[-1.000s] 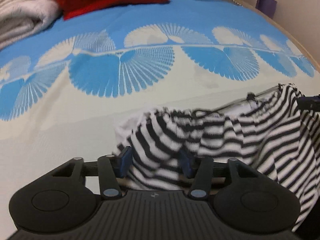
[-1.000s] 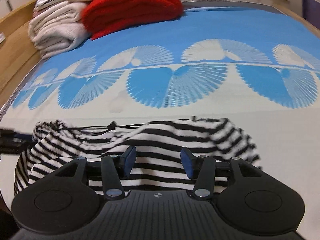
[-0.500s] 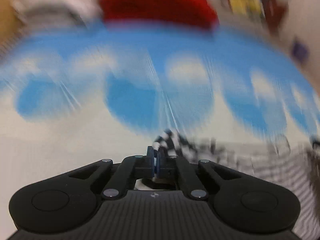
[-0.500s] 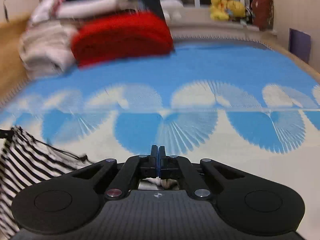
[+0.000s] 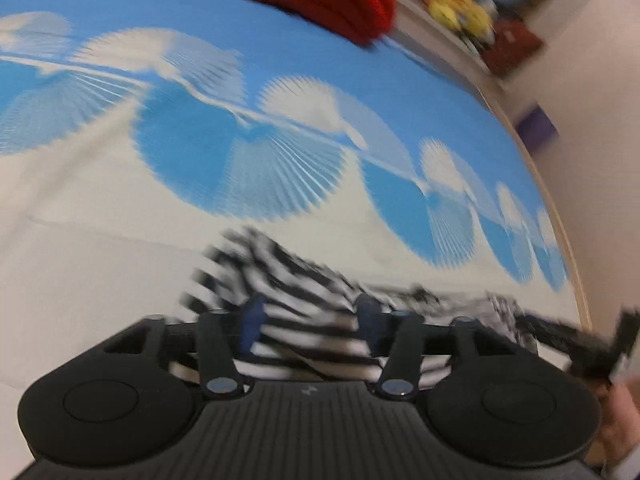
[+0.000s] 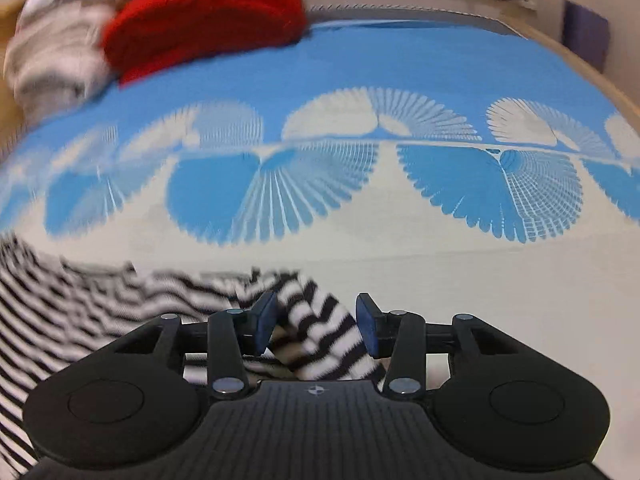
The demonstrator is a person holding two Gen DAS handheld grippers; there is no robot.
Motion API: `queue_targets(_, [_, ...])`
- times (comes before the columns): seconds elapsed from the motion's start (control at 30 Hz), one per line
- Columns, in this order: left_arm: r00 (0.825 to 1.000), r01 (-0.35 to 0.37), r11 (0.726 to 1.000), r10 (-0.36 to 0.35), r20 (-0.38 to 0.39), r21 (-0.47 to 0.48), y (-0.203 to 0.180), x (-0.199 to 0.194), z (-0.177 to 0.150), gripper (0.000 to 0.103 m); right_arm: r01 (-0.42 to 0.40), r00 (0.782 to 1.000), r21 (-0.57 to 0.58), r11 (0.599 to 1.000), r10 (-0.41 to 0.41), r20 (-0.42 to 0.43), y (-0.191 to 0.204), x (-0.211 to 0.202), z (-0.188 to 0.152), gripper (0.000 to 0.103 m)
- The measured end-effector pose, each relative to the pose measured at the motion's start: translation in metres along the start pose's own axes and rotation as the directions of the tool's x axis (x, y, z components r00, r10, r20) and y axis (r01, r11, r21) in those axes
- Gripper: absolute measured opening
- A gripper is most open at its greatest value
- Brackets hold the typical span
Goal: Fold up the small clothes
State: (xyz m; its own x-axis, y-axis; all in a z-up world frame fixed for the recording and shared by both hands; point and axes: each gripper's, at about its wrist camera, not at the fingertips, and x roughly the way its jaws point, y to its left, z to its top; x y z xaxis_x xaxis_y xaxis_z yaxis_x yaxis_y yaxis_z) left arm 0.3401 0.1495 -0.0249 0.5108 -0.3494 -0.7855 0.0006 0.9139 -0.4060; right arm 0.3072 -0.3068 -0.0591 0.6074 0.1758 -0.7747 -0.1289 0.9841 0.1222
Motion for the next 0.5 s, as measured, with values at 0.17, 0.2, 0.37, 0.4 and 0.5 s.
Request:
queue_targets(0.17, [0.995, -0.092, 0.985, 0.098, -0.033, 0.147, -0.034, 0.032, -0.012, 0.033, 0.014, 0.999, -0.071, 0.997, -0.017, -0.04, 0.009, 0.016, 0.0, 0.003])
queue_targets(0.2, [0.992, -0.121, 0.979, 0.125, -0.018, 0.163, -0.035, 0.037, -0.01, 0.014, 0.017, 0.999, -0.063, 0.998, -0.019, -0.036, 0.009, 0.016, 0.002, 0.003])
queue_targets(0.37, [0.966, -0.164, 0.982, 0.141, 0.219, 0.09, -0.038, 0.018, 0.001, 0.002, 0.053, 0.968, 0.105, 0.993, -0.077, 0.238, -0.002, -0.018, 0.02, 0.003])
queue_targets(0.4, [0.974, -0.173, 0.978, 0.153, 0.167, 0.115, -0.041, 0.029, -0.001, 0.002, 0.082, 0.968, 0.094, 0.992, -0.102, 0.228, 0.0, -0.014, 0.02, 0.003])
queue_targets(0.5, [0.974, -0.212, 0.959, 0.223, -0.036, 0.187, -0.045, 0.065, -0.014, 0.009, 0.131, 0.989, 0.071, 0.989, -0.135, 0.063, 0.005, 0.016, 0.016, 0.01])
